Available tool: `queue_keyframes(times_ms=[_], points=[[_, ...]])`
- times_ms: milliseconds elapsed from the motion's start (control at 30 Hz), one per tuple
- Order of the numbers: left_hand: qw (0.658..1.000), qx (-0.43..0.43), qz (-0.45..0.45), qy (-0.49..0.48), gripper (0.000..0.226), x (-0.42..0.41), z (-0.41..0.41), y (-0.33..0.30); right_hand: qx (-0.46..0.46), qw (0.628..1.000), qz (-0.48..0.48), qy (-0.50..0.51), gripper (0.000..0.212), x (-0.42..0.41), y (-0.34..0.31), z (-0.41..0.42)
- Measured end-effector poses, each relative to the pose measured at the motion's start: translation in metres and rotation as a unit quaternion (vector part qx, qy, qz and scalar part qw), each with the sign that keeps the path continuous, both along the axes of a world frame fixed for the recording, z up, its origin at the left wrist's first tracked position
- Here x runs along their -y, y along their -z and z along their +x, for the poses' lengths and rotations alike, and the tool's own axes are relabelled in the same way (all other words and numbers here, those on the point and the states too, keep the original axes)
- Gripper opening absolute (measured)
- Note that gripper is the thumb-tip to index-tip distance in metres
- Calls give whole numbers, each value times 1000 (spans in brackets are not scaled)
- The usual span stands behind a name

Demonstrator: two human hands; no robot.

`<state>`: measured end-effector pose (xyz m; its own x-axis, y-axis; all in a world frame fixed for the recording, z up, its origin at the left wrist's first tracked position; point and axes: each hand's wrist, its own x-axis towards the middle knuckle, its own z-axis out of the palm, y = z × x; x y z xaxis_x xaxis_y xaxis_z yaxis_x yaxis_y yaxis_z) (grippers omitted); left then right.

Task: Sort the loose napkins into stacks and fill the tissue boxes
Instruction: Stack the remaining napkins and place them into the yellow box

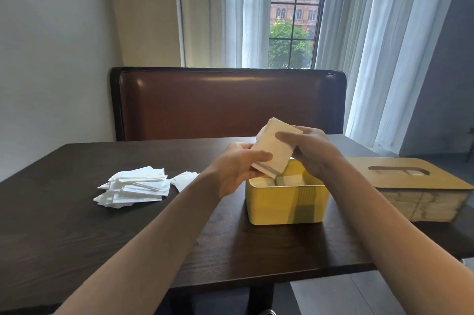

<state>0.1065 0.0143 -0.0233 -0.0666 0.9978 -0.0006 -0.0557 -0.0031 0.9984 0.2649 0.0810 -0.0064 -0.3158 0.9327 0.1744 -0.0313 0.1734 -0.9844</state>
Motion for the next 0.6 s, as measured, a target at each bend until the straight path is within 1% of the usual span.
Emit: queue_keyframes(times_ms=[67, 133, 167, 233, 333, 367, 400, 433, 467, 500, 533, 600], points=[[1000, 3, -6, -1, 42, -5, 6, -4, 3, 999, -43, -3, 21, -4, -1, 1], [1000, 8, 0, -17, 59, -10, 9, -6, 25, 994, -107, -20, 33, -9, -1, 2], [1000, 10, 4, -18, 61, -11, 10, -5, 33, 989, -138, -35, 40, -10, -1, 2], [1000, 12, 3, -8, 57, -13, 12, -5, 42, 981, -175, -67, 48, -15, 1, 5], [1000, 16, -4, 17, 57, -16, 12, -3, 47, 978, -174, -106, 66, -26, 3, 9], [1000, 7, -2, 15, 54, -17, 11, -1, 42, 979, -170, -108, 69, -30, 4, 9], [1000, -21, 6, 0, 48, -17, 9, 0, 37, 980, -169, -97, 66, -34, 6, 10], [997, -65, 18, -33, 41, -18, 7, 2, 33, 981, -173, -80, 59, -39, 9, 10], [990, -107, 32, -80, 35, -20, 4, 4, 47, 982, -175, -60, 53, -45, 12, 10], [982, -129, 44, -129, 30, -22, 1, 6, 82, 979, -178, -50, 49, -50, 15, 10], [976, -127, 51, -167, 27, -24, -2, 8, 129, 973, -182, -58, 48, -54, 18, 9], [975, -92, 41, -197, 29, -25, -6, 12, 221, 948, -202, -104, 48, -56, 20, 4]])
